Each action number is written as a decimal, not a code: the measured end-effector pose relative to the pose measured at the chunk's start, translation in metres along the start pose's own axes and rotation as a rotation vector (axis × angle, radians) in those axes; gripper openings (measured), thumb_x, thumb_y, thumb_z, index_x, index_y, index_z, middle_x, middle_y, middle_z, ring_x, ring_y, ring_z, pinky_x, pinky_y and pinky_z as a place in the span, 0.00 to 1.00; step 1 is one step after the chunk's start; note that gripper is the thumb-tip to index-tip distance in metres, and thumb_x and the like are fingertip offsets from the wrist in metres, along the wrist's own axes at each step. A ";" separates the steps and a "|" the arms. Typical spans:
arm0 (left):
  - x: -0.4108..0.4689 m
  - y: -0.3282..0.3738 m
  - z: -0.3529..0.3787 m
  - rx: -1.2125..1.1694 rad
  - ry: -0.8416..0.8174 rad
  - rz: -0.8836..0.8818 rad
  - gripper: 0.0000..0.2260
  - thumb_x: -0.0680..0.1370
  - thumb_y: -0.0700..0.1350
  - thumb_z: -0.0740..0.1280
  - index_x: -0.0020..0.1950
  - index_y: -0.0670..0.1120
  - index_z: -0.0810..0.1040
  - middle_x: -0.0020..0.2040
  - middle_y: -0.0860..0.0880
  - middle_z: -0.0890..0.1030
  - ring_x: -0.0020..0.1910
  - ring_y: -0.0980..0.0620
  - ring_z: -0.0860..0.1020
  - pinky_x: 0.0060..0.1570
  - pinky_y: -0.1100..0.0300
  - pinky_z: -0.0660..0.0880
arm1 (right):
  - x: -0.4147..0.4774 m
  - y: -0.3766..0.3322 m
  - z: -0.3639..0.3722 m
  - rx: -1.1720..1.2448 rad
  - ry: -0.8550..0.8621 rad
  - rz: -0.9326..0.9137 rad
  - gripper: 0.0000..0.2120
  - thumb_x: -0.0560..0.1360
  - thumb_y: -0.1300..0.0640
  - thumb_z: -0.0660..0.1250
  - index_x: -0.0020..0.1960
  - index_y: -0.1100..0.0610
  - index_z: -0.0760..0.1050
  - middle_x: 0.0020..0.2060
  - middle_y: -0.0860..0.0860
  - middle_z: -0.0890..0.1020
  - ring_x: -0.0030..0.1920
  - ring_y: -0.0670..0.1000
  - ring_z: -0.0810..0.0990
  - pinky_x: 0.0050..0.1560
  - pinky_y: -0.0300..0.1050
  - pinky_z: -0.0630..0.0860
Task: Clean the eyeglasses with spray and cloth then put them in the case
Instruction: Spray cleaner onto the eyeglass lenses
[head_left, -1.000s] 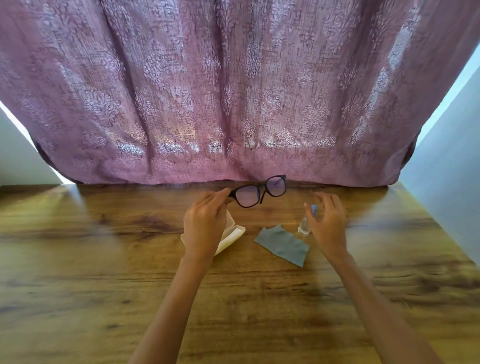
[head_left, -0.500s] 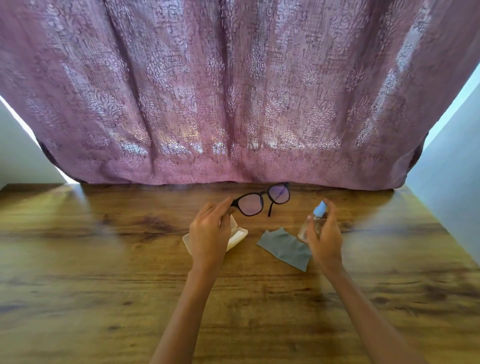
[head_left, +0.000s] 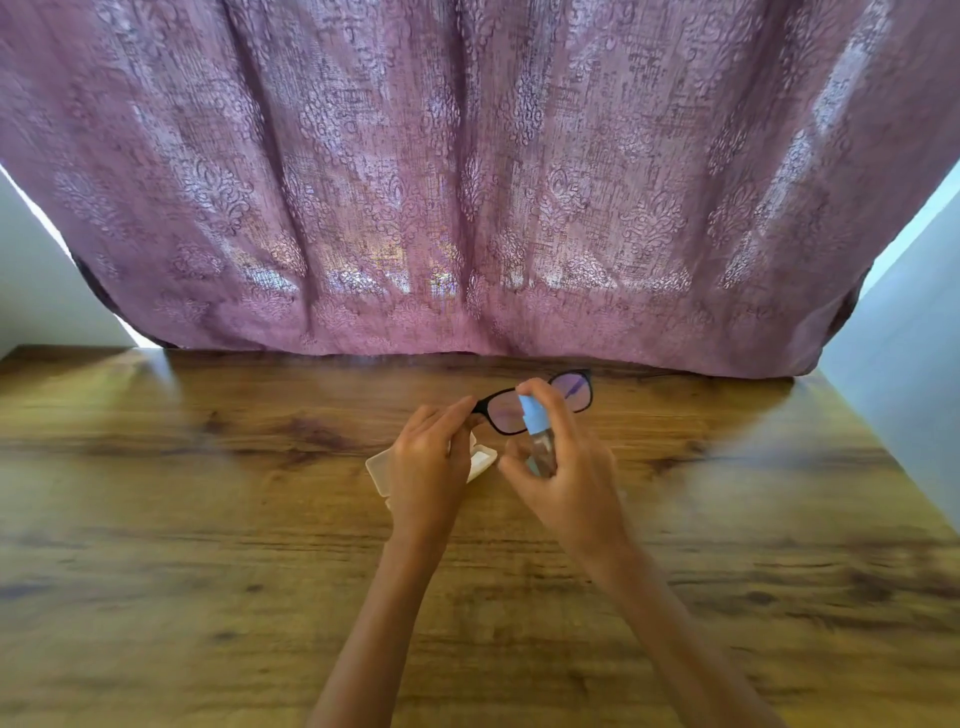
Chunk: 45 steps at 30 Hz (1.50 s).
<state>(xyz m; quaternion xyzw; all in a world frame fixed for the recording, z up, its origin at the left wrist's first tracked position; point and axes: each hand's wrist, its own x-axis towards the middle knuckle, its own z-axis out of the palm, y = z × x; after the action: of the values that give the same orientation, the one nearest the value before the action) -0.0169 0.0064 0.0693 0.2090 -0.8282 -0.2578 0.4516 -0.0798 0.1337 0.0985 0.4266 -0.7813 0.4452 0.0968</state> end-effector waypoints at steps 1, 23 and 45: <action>0.000 0.000 0.000 -0.003 0.001 -0.003 0.11 0.70 0.32 0.68 0.50 0.38 0.83 0.38 0.46 0.83 0.38 0.55 0.75 0.38 0.70 0.67 | 0.001 0.000 0.001 -0.014 0.014 0.021 0.23 0.69 0.58 0.73 0.62 0.51 0.70 0.31 0.37 0.70 0.29 0.41 0.72 0.34 0.26 0.66; 0.001 0.002 -0.004 -0.058 0.026 -0.030 0.11 0.70 0.31 0.67 0.50 0.38 0.83 0.40 0.46 0.84 0.39 0.56 0.77 0.41 0.71 0.70 | 0.015 0.009 -0.027 -0.072 0.116 0.049 0.24 0.70 0.58 0.72 0.63 0.50 0.69 0.26 0.42 0.65 0.25 0.45 0.68 0.27 0.30 0.66; 0.000 0.002 -0.006 -0.056 0.003 -0.042 0.12 0.70 0.31 0.67 0.51 0.39 0.83 0.41 0.46 0.84 0.40 0.52 0.80 0.43 0.72 0.71 | 0.016 0.031 -0.032 -0.139 0.123 0.130 0.23 0.67 0.65 0.70 0.59 0.51 0.72 0.23 0.47 0.70 0.24 0.44 0.67 0.29 0.39 0.72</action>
<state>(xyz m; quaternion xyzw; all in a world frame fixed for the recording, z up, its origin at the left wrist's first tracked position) -0.0114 0.0068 0.0733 0.2141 -0.8155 -0.2900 0.4528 -0.1206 0.1568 0.1067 0.3391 -0.8289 0.4207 0.1446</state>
